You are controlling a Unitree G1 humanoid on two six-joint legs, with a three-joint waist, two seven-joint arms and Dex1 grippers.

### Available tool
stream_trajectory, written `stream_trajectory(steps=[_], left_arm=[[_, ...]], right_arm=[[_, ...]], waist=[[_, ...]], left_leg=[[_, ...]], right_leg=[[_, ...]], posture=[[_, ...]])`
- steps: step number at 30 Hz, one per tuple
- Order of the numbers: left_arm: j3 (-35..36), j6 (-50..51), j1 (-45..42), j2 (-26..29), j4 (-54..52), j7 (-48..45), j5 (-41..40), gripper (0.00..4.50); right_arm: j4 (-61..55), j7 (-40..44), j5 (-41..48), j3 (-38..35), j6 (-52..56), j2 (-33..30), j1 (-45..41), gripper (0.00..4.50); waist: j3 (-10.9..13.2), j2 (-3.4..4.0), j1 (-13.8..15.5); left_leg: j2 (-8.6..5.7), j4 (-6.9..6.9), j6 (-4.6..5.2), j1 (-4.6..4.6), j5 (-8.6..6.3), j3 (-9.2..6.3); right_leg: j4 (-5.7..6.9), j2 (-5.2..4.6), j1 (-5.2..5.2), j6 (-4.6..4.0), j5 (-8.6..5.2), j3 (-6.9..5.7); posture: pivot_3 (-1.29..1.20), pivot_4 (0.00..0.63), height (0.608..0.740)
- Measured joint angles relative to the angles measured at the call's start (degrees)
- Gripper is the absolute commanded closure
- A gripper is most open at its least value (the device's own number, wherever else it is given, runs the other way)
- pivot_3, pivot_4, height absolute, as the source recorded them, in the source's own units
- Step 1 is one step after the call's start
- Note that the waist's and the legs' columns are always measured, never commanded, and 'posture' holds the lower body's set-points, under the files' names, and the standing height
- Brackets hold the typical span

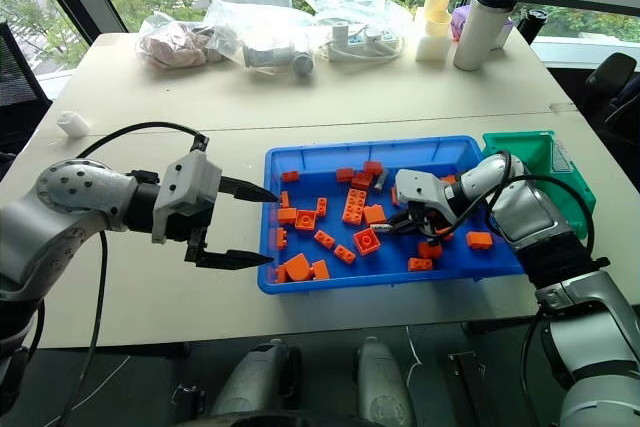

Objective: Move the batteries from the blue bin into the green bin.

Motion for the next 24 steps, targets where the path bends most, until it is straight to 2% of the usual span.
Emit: stream_trajectory(steps=[3, 5, 11, 15, 18, 24], left_arm=[[-0.02, -0.11, -0.09, -0.18, 0.21, -0.25, 0.11, 0.0], [0.09, -0.26, -0.29, -2.23, 1.17, 0.51, -0.02, 0.0], [0.69, -0.38, -5.59, -12.05, 6.79, 5.49, -1.27, 0.0], [0.66, -2.12, -8.99, -19.04, 11.57, 8.51, -1.06, 0.0], [0.4, -3.27, -9.56, -21.52, 14.44, 9.45, -0.28, 0.0], [-1.63, -6.7, -11.2, -24.38, 17.99, 9.38, 2.74, 0.0]], right_arm=[[-2.79, -1.96, 0.51, -2.6, 3.28, -0.84, 0.79, 4.5], [-5.48, -4.18, 2.84, -7.6, 8.3, -3.15, 0.96, 4.5], [-10.88, -13.1, 11.44, -28.34, 23.24, -8.05, 2.19, 4.5], [-8.58, -25.59, 10.23, -37.16, 26.08, -7.88, 6.89, 4.5], [-6.53, -32.68, 7.68, -40.1, 27.63, -7.98, 11.7, 4.5], [-6.62, -38.14, 7.49, -40.82, 30.56, -7.99, 15.33, 4.5]], waist=[[0.01, 0.02, 0.08], [0.03, 0.06, 0.35], [0.0, 0.0, 1.06], [-0.01, 0.0, 1.49], [-0.01, 0.02, 1.38], [-0.06, 0.11, 0.38]], left_leg=[[-0.01, 0.0, 0.0, 0.0, 0.0, 0.0], [-0.06, 0.01, 0.0, -0.01, 0.0, 0.0], [-0.04, 0.03, 0.0, -0.01, 0.0, -0.03], [-0.08, 0.05, 0.0, -0.01, 0.0, 0.01], [-0.09, 0.04, 0.0, -0.01, 0.0, 0.05], [-0.05, 0.03, 0.01, 0.01, 0.01, 0.07]], right_leg=[[0.0, -0.01, -0.01, 0.0, 0.0, 0.0], [0.01, -0.09, -0.01, 0.0, 0.0, 0.0], [0.0, -0.09, 0.03, 0.0, 0.0, -0.01], [0.0, -0.11, 0.05, 0.01, 0.01, 0.0], [0.01, -0.1, 0.02, 0.01, 0.01, 0.03], [0.08, 0.0, 0.0, 0.01, 0.01, 0.07]], posture=[[0.0, 0.15, 0.74], [0.0, 0.15, 0.74], [0.0, 0.15, 0.74], [0.0, 0.15, 0.74], [0.0, 0.15, 0.74], [0.0, 0.15, 0.74]])
